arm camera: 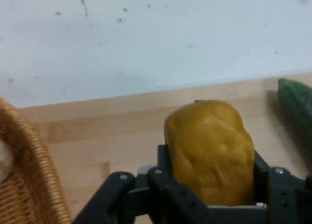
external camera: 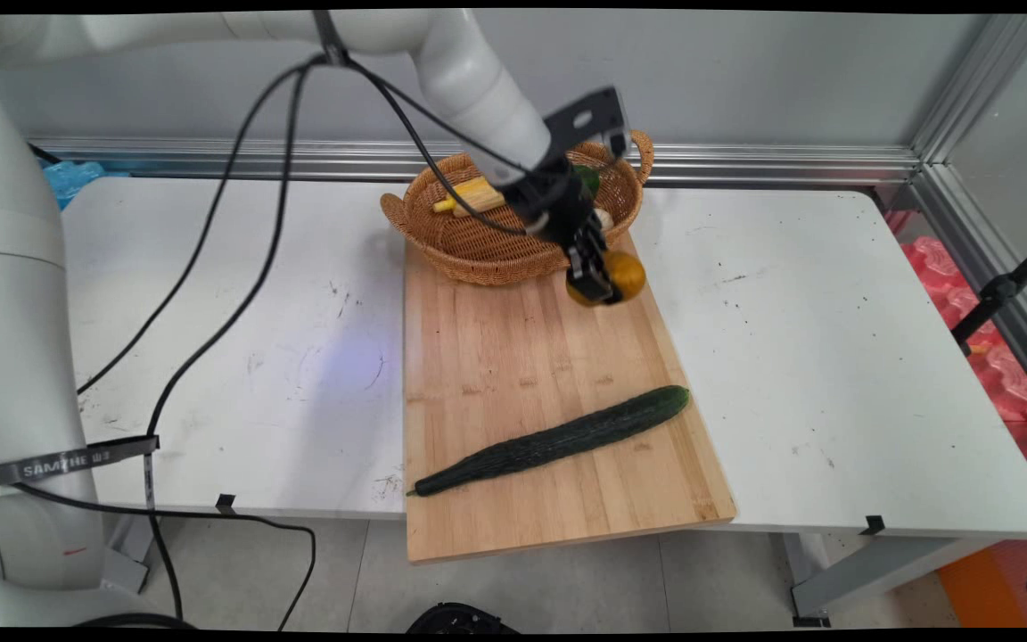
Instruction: Place the picked object on the cutting board
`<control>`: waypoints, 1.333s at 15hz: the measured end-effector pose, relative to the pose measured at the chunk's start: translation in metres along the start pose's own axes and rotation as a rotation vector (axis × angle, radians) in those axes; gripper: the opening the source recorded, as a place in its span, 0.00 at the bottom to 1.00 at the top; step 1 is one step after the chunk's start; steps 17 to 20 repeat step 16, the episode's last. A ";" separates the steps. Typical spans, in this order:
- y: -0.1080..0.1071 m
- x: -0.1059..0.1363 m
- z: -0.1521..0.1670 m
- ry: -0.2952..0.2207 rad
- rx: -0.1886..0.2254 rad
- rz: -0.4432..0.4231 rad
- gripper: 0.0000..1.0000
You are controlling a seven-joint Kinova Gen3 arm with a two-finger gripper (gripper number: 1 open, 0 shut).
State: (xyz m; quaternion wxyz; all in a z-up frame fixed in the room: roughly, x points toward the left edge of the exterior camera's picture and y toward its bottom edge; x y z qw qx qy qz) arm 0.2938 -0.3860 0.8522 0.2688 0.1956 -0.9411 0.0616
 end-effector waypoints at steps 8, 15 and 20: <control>-0.001 -0.015 0.051 -0.064 -0.033 0.026 0.00; 0.000 -0.022 0.070 -0.069 -0.046 0.043 1.00; 0.000 -0.021 0.069 -0.061 -0.047 0.045 1.00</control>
